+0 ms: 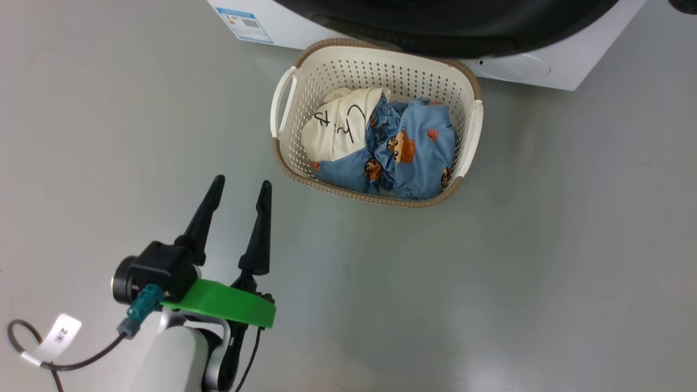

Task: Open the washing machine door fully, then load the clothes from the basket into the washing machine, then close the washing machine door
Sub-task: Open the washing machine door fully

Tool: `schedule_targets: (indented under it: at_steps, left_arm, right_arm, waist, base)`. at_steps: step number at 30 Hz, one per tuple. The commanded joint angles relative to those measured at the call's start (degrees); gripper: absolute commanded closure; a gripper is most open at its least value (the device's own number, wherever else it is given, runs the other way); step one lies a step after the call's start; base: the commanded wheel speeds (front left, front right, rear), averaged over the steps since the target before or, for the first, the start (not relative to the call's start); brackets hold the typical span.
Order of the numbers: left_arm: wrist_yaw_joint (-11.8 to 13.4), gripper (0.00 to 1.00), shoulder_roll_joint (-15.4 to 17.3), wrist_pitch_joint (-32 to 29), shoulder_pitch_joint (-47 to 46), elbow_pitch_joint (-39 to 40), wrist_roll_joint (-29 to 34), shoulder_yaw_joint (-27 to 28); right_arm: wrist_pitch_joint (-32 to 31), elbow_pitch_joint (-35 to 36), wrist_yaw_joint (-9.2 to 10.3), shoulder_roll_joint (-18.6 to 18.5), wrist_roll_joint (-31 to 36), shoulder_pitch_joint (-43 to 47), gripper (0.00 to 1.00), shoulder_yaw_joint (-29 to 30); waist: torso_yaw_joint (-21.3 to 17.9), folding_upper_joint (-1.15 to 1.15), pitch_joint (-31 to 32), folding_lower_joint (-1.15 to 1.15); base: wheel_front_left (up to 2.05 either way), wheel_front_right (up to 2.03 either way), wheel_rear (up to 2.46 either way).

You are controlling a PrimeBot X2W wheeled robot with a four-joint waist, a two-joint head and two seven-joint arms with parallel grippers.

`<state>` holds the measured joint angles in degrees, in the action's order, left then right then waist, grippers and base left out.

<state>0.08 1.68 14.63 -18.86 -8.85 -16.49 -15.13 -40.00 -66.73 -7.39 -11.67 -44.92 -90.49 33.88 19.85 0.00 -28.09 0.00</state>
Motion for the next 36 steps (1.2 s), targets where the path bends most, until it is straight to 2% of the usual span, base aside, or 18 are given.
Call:
schedule_targets:
  at_steps: [1, 9, 24, 30, 36]
  left_arm:
    - [0.4, 0.0, 1.2, 0.4, -0.7, 1.7, 0.0, 2.1]
    - [0.2, 0.0, 1.2, 0.4, -0.3, 2.2, 0.9, 2.9]
    - [-1.1, 0.0, 1.2, 0.4, 1.4, 1.9, 3.3, 4.4]
    - [-1.5, 0.0, 1.2, 0.4, 1.9, 2.2, 3.6, 4.3]
    - [-2.0, 0.0, 1.2, 0.4, 2.8, 2.3, 4.4, 4.4]
  right_arm:
    - [-2.2, 1.0, -0.1, 3.4, 0.4, -1.6, 1.0, -0.7]
    - [-11.8, 7.1, -0.1, 4.2, -0.9, 4.0, 1.0, -1.3]
    - [-26.2, 22.7, -0.1, 8.7, -2.9, 18.9, 1.0, -2.2]
    - [-29.5, 24.8, -0.1, 8.8, -10.2, 23.3, 1.0, -8.9]
    - [-27.2, 27.5, -0.1, 8.8, -20.2, 29.5, 1.0, -19.6]
  waist:
    - [-0.2, 0.0, 0.2, 0.0]
    - [-1.4, 0.0, 2.0, 0.0]
    - [-2.9, 0.0, 6.9, 0.0]
    - [-2.7, 0.0, 8.5, 0.0]
    - [-2.7, 0.0, 10.7, 0.0]
  base:
    - [0.0, 0.0, 0.0]
    - [0.0, 0.0, 0.0]
    - [0.0, 0.0, 0.0]
    - [0.0, 0.0, 0.0]
    - [0.0, 0.0, 0.0]
